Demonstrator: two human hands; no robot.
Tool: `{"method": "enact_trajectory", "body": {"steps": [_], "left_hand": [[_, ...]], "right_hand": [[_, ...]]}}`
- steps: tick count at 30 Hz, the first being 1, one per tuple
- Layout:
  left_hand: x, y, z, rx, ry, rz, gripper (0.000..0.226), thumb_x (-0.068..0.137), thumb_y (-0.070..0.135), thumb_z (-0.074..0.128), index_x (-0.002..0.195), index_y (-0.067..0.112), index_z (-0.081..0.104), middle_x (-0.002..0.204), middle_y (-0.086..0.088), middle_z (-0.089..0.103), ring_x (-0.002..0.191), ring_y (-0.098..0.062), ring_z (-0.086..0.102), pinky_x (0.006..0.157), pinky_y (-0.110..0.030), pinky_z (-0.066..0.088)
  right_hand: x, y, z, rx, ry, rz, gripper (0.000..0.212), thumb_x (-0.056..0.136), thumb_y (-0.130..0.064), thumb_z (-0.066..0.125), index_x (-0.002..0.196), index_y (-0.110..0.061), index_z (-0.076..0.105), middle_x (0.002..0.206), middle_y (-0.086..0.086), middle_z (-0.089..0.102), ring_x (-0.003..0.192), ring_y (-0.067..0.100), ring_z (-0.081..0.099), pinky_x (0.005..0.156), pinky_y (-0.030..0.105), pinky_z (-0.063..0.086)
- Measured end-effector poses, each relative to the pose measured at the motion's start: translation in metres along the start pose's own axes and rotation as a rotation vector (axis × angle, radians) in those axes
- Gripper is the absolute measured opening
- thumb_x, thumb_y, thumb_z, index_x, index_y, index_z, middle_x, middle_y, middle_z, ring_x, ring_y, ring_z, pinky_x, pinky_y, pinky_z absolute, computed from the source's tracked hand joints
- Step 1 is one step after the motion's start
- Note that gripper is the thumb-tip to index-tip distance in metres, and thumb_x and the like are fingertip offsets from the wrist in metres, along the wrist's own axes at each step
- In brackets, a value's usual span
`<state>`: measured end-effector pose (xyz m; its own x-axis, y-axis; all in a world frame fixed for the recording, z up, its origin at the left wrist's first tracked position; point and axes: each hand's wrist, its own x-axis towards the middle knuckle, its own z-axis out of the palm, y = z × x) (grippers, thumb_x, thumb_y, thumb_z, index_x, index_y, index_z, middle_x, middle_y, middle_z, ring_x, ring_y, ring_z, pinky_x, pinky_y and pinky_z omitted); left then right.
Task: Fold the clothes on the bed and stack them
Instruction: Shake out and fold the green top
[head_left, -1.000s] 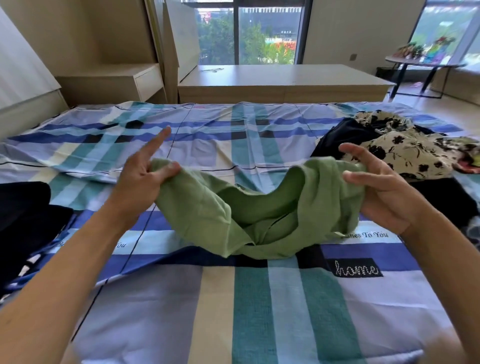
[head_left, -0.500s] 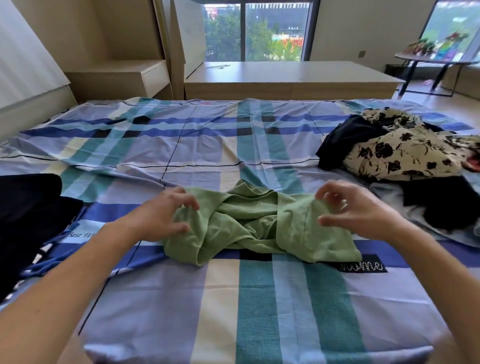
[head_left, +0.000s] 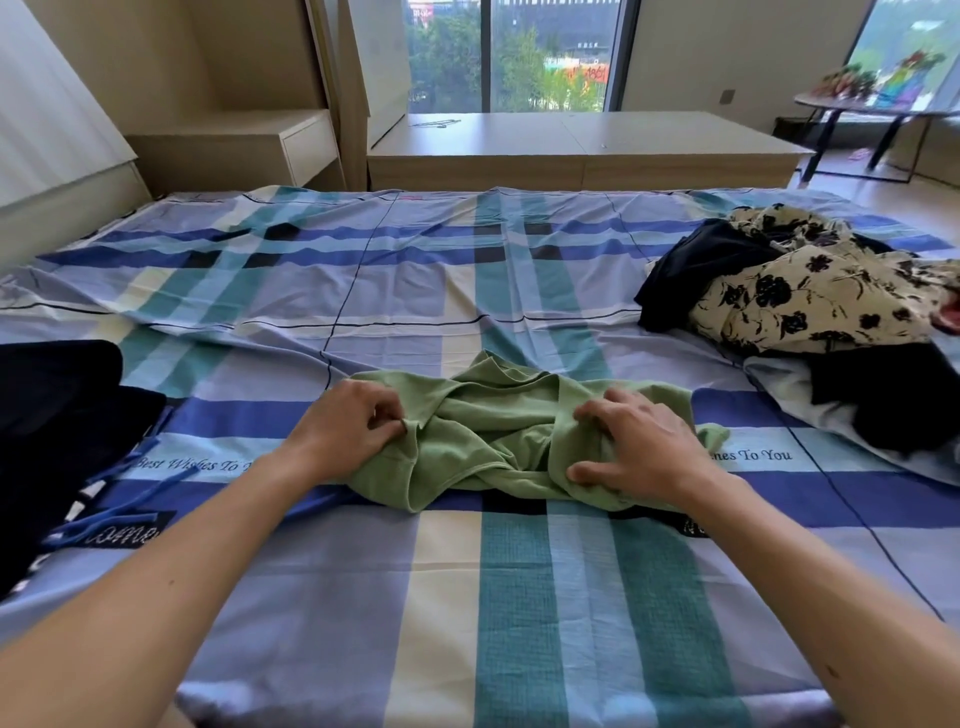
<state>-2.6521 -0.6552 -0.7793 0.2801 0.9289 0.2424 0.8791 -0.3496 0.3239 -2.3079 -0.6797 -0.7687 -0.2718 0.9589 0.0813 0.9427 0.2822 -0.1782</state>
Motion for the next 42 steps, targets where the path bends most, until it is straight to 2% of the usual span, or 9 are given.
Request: {"method": "enact_trajectory", "body": {"steps": [3, 6, 13, 19, 25, 28, 30, 35, 42], "left_hand": [[0.002, 0.004, -0.008, -0.098, 0.120, 0.011, 0.019, 0.085, 0.016, 0.071, 0.074, 0.027, 0.061, 0.070, 0.014, 0.055, 0.068, -0.011, 0.051, 0.066, -0.032, 0.040], [0.006, 0.007, -0.014, -0.056, 0.218, 0.025, 0.008, 0.094, 0.019, 0.056, 0.089, 0.017, 0.061, 0.088, 0.003, 0.057, 0.088, -0.021, 0.051, 0.078, -0.038, 0.041], [0.012, 0.023, -0.039, -0.140, 0.315, 0.060, 0.008, 0.105, 0.016, 0.037, 0.101, 0.014, 0.044, 0.065, 0.000, 0.053, 0.059, -0.026, 0.054, 0.055, -0.039, 0.035], [0.030, 0.047, -0.100, -0.137, 0.305, 0.170, 0.012, 0.106, 0.021, 0.033, 0.104, 0.016, 0.044, 0.078, -0.001, 0.057, 0.065, -0.014, 0.053, 0.061, -0.035, 0.030], [0.075, 0.090, -0.200, -0.049, 0.246, 0.191, 0.032, 0.096, 0.044, 0.058, 0.100, 0.012, 0.055, 0.087, -0.002, 0.059, 0.077, -0.019, 0.056, 0.064, -0.033, 0.036], [0.087, 0.105, -0.258, 0.038, 0.167, 0.180, 0.065, 0.067, 0.083, 0.062, 0.093, 0.023, 0.063, 0.086, 0.006, 0.064, 0.078, -0.013, 0.062, 0.066, -0.029, 0.047], [0.089, 0.109, -0.294, 0.097, 0.160, 0.180, 0.069, 0.059, 0.093, 0.057, 0.088, 0.031, 0.066, 0.084, 0.009, 0.068, 0.077, -0.015, 0.065, 0.070, -0.034, 0.053], [0.090, 0.128, -0.366, 0.075, 0.279, 0.164, 0.024, 0.094, 0.032, 0.066, 0.106, 0.012, 0.072, 0.100, -0.011, 0.072, 0.095, -0.032, 0.067, 0.092, -0.054, 0.053], [0.091, 0.161, -0.441, 0.153, 0.649, 0.002, 0.029, 0.106, 0.018, 0.044, 0.127, 0.009, 0.062, 0.125, -0.020, 0.061, 0.114, -0.038, 0.055, 0.095, -0.042, 0.044]], "right_hand": [[0.004, 0.000, 0.007, 0.018, 0.060, 0.029, 0.028, 0.083, -0.031, 0.073, 0.111, -0.032, 0.067, 0.108, -0.007, 0.063, 0.104, 0.018, 0.060, 0.078, 0.031, 0.044], [0.009, 0.000, 0.011, 0.172, 0.126, 0.072, 0.024, 0.083, -0.010, 0.067, 0.095, -0.029, 0.074, 0.098, -0.006, 0.072, 0.093, 0.016, 0.063, 0.081, 0.033, 0.053], [0.005, 0.004, 0.001, 0.496, 0.282, 0.100, 0.023, 0.087, -0.006, 0.063, 0.078, -0.027, 0.067, 0.088, -0.006, 0.058, 0.085, 0.011, 0.054, 0.076, 0.029, 0.041], [0.016, 0.003, -0.071, 1.006, 0.467, 0.292, 0.027, 0.100, -0.001, 0.035, 0.089, -0.014, 0.056, 0.081, 0.008, 0.054, 0.070, 0.019, 0.048, 0.063, 0.035, 0.041], [0.043, -0.023, -0.188, 1.143, 0.281, 0.188, 0.013, 0.103, -0.032, 0.052, 0.102, -0.020, 0.057, 0.095, 0.004, 0.056, 0.091, 0.021, 0.055, 0.084, 0.040, 0.051], [0.042, -0.025, -0.248, 0.823, 0.097, -0.036, 0.043, 0.090, -0.012, 0.069, 0.127, -0.020, 0.047, 0.109, 0.004, 0.057, 0.095, 0.017, 0.058, 0.078, 0.025, 0.054], [0.040, -0.027, -0.284, 0.515, 0.077, -0.095, 0.060, 0.084, 0.003, 0.069, 0.132, -0.020, 0.042, 0.113, 0.004, 0.056, 0.098, 0.016, 0.056, 0.072, 0.018, 0.052], [0.050, -0.035, -0.351, 0.306, 0.359, -0.109, 0.057, 0.074, 0.015, 0.070, 0.126, -0.006, 0.058, 0.118, 0.018, 0.061, 0.109, 0.034, 0.058, 0.086, 0.042, 0.054], [0.040, -0.049, -0.445, 0.389, 0.724, -0.186, 0.037, 0.083, -0.008, 0.077, 0.118, -0.003, 0.066, 0.102, 0.007, 0.063, 0.095, 0.022, 0.058, 0.066, 0.019, 0.044]]}}
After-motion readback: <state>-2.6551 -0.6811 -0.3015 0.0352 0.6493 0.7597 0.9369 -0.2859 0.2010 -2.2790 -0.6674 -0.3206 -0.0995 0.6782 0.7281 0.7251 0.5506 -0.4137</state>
